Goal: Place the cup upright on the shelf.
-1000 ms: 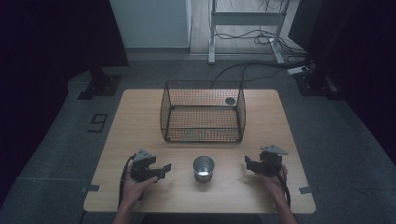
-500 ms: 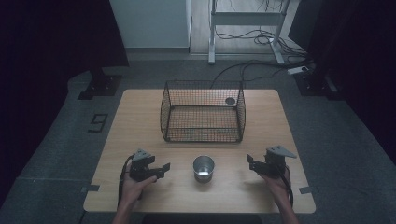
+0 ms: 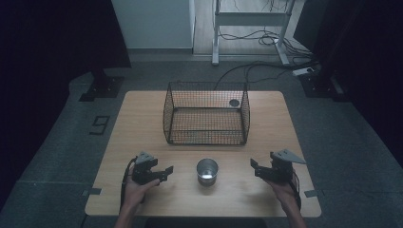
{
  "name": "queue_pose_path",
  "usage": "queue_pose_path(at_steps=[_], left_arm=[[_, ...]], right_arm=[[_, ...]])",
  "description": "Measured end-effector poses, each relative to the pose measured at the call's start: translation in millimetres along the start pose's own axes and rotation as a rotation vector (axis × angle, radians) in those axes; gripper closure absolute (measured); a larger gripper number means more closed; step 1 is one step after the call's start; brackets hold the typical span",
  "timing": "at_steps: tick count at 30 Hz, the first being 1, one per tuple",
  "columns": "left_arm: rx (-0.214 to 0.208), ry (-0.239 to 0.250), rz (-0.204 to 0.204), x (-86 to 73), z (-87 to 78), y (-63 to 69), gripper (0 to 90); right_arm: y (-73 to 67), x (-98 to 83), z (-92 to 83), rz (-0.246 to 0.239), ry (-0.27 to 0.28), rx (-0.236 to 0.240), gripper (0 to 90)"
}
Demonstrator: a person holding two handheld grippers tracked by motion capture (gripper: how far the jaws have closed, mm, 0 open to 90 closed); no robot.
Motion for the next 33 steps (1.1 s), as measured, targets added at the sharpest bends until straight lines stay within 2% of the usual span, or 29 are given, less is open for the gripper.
queue_pose_path(at_steps=[12,33], left_arm=[[-0.005,-0.003,0.003,-0.3,0.3,0.9,20.6],[-0.004,0.013,-0.002,1.3,-3.7,-0.1,20.7]], right_arm=[[-32.7,12.9,-14.2,-0.067,0.035,0.079,11.2],[-76.5,22.1,-16.3,-0.121,0.038,0.195,11.3]])
Point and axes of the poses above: each handheld gripper's, and its own axes: z roughly forward along the jaws, x roughly out of its top, y roughly to its right, the point moved 6 cm from there along z, roughly forward along the jaws, and after that the axes turned 8 degrees about -x, right-handed, at the moved point
